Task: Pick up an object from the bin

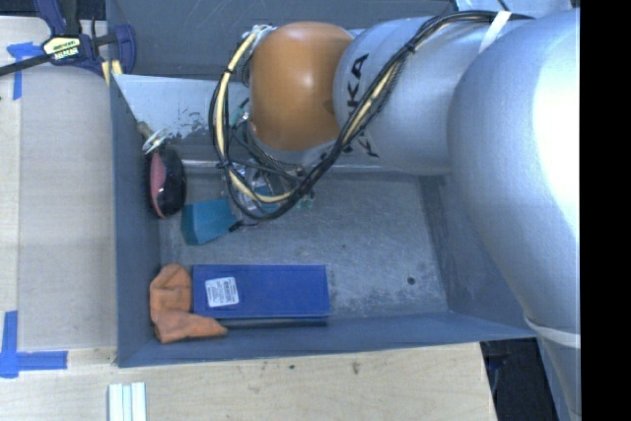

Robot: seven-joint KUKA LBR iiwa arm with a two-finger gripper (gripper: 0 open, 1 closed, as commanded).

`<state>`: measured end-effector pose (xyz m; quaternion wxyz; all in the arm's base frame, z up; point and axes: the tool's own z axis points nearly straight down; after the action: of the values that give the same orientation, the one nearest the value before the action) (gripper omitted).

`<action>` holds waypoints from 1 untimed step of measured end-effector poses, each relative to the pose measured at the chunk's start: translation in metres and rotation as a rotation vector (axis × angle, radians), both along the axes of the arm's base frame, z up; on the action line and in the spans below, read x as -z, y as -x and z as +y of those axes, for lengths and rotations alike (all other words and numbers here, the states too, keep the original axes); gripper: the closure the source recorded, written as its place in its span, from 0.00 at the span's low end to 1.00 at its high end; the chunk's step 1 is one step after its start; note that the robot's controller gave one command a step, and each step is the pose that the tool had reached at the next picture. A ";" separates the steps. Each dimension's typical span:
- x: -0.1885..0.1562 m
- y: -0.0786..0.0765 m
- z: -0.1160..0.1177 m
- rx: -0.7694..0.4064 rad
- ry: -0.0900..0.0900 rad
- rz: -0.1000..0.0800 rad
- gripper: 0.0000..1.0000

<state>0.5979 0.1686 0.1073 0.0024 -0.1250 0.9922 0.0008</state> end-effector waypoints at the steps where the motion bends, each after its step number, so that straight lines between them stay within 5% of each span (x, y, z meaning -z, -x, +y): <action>1: -0.022 -0.005 0.018 0.004 0.000 0.000 0.00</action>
Offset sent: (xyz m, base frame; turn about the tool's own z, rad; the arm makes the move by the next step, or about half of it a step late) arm 0.0000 0.0000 0.0000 0.0000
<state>0.6028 0.1861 0.1294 0.0022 -0.1230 0.9924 0.0006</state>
